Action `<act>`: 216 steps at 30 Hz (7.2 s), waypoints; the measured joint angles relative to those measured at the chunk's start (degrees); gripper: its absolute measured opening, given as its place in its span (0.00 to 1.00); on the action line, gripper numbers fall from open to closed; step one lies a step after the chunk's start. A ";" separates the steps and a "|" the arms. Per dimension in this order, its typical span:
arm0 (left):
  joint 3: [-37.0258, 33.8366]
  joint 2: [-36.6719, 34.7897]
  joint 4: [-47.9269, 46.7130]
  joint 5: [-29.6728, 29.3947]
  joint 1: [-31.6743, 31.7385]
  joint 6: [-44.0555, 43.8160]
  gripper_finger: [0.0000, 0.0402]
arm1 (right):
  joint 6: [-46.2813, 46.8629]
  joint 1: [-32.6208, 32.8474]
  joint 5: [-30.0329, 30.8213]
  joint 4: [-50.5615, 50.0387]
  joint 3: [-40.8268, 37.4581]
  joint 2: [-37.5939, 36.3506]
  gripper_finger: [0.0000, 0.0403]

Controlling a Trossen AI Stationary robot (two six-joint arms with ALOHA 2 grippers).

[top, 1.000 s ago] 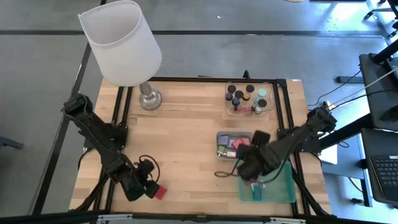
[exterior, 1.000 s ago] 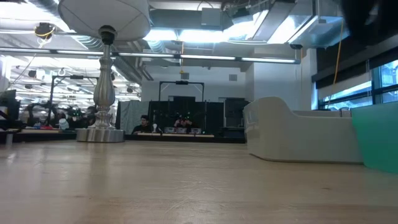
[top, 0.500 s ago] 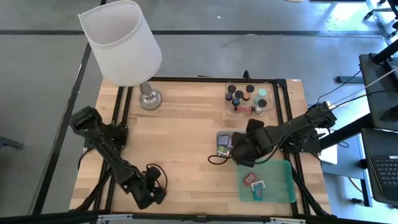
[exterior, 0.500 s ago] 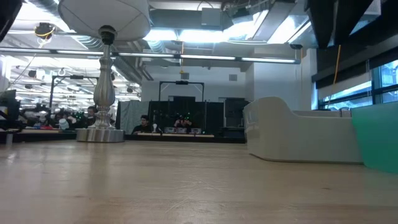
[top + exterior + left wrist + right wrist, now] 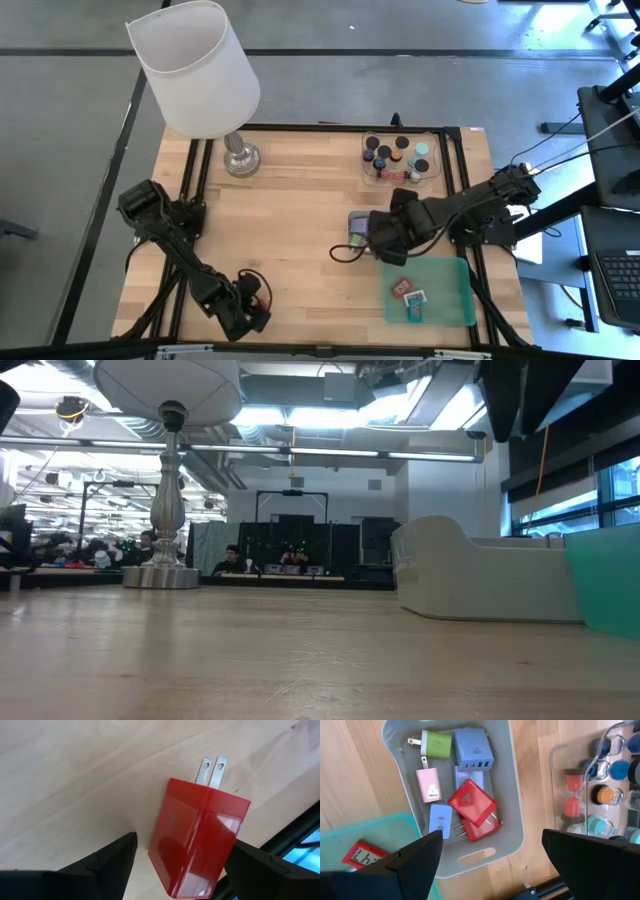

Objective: Pick & Place Office items
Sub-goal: Put the red charger adapter into the white bin, then return to Home Position

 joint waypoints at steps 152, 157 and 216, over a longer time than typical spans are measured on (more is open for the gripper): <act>7.49 -20.92 19.39 -24.98 18.01 77.39 0.62 | 11.82 -3.35 -6.48 16.98 -10.80 -5.40 0.31; 7.49 -20.92 19.36 -24.99 18.01 77.39 0.62 | 17.09 -4.99 -9.20 17.92 -19.03 -5.42 0.31; 7.47 -20.87 19.46 -12.17 18.58 77.37 0.62 | -13.84 -0.22 15.22 22.30 1.97 -24.13 0.66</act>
